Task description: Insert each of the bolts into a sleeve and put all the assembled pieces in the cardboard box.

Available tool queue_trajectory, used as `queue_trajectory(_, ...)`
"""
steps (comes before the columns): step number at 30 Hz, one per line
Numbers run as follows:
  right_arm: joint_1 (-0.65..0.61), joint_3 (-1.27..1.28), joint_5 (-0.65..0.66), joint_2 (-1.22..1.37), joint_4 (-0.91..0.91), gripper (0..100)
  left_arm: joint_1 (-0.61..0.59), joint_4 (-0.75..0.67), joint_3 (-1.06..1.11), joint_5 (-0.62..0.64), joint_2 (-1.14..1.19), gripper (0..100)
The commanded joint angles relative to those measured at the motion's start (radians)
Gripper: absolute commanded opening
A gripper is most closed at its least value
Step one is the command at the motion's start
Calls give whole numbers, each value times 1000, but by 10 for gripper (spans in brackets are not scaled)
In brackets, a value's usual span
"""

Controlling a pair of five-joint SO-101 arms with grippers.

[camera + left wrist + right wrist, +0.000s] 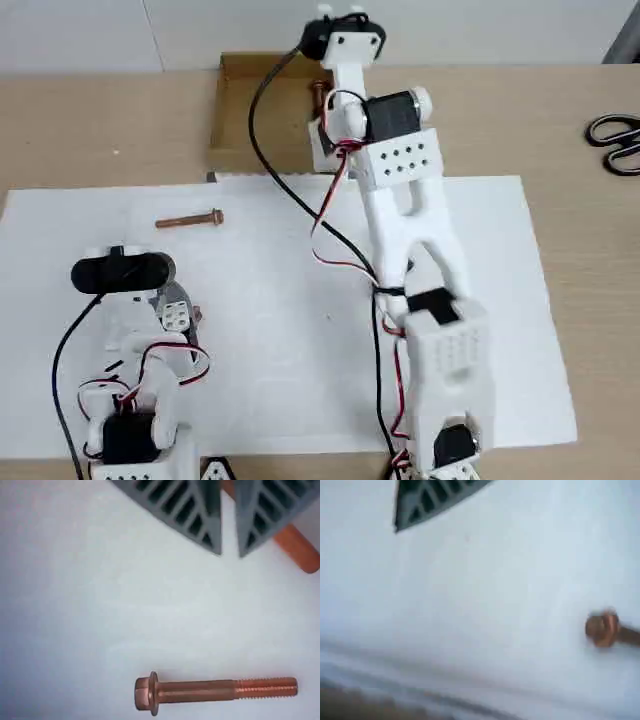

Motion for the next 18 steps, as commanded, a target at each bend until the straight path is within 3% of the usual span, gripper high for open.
queue_trajectory(1,4,199,-14,-179,-1,114,-5,-3,-39,5,-9,7)
queue_trajectory(13,5,626,-167,-364,-2,114,2,-2,-39,3,-9,7)
queue_trajectory(18,2,761,-175,-424,-2,114,2,0,-53,3,-11,7)
